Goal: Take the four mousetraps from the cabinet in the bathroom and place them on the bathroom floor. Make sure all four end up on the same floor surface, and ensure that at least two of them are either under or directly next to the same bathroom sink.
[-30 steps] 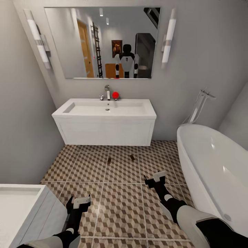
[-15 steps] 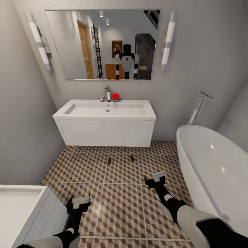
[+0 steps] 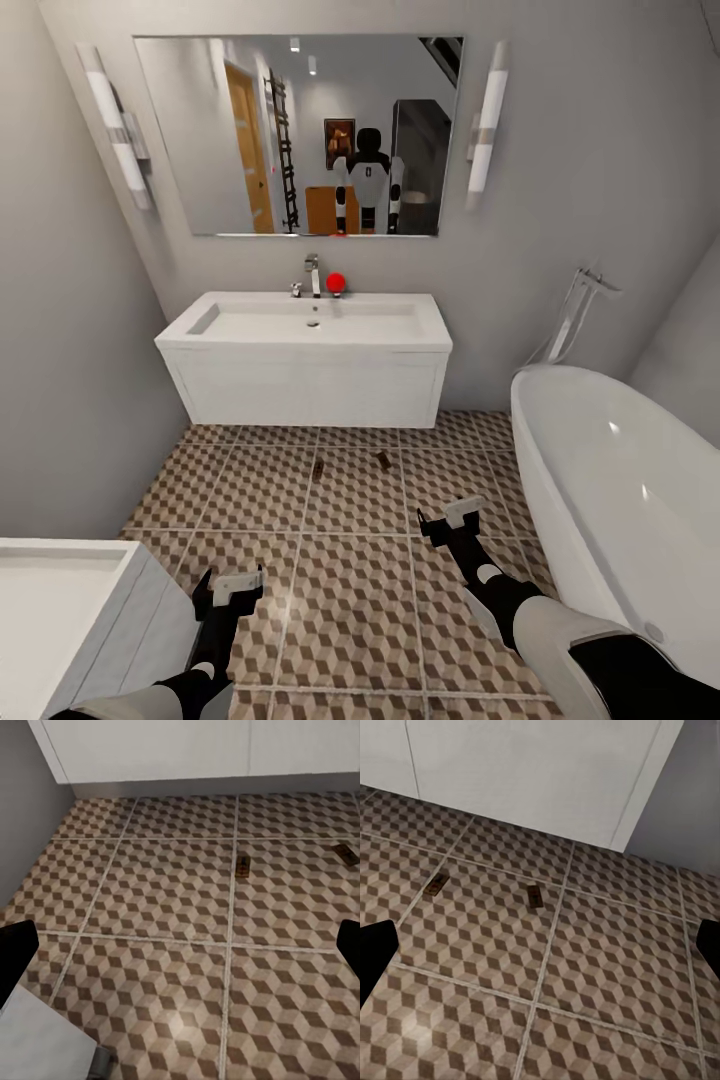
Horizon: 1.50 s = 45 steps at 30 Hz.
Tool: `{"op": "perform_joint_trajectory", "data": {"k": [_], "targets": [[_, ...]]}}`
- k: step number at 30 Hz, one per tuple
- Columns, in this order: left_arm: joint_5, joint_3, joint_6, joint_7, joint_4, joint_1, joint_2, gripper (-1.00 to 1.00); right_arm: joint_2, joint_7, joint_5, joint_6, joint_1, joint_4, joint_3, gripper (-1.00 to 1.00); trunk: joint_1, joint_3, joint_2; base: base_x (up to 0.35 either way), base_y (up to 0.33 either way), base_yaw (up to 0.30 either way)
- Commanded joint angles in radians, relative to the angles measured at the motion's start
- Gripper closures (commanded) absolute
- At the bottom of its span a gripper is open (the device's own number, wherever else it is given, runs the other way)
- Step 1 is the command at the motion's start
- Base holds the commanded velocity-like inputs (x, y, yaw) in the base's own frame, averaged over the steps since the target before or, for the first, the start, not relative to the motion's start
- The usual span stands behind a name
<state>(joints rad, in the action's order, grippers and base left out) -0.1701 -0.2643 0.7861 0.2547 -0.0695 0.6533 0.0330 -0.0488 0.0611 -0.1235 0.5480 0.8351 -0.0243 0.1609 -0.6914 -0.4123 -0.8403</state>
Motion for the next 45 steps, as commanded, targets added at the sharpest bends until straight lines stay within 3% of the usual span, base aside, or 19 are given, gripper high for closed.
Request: {"op": "perform_joint_trajectory", "data": {"k": [1,45], "targets": [[-0.008,-0.009,0.005,0.001,-0.004,0.002,0.001,-1.00,0.000,0.006,-0.010,0.002,0.001,0.001,0.000,-1.00,0.004,0.002,0.006,0.000,0.000,0.000],[-0.008,-0.009,0.005,0.001,-0.004,0.001,0.002,-1.00,0.000,0.008,-0.010,0.002,0.001,0.001,0.000,-1.00,0.172,0.140,0.314,0.000,0.000,0.000]]}}
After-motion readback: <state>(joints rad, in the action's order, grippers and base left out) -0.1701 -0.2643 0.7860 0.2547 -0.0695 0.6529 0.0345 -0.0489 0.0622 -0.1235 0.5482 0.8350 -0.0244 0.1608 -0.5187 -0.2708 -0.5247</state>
